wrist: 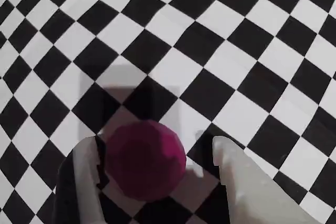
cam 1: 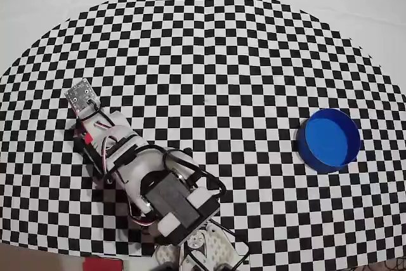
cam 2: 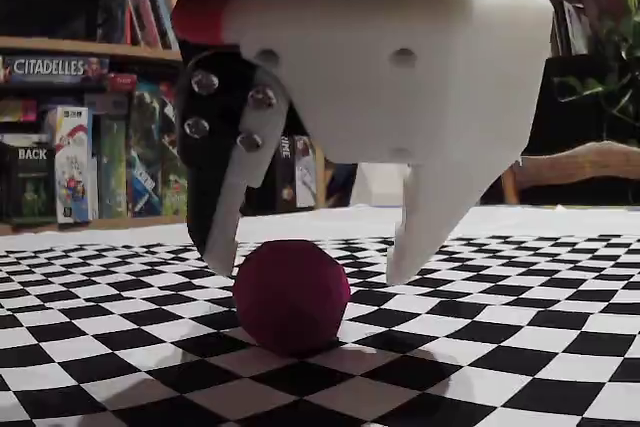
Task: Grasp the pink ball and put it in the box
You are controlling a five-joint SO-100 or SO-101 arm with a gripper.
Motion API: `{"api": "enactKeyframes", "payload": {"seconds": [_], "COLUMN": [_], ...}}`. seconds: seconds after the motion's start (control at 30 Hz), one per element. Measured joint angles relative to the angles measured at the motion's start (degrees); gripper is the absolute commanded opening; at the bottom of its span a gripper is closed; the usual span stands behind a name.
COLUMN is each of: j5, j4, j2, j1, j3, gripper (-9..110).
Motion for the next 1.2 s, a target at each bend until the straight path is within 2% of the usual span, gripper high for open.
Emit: {"api": "enactKeyframes", "payload": {"seconds": [1.2], "j5": [0.0], "j4": [-0.7], "j2": [-3.6], "j1": [0.0], "j3": [-1.9], "gripper": [24]}}
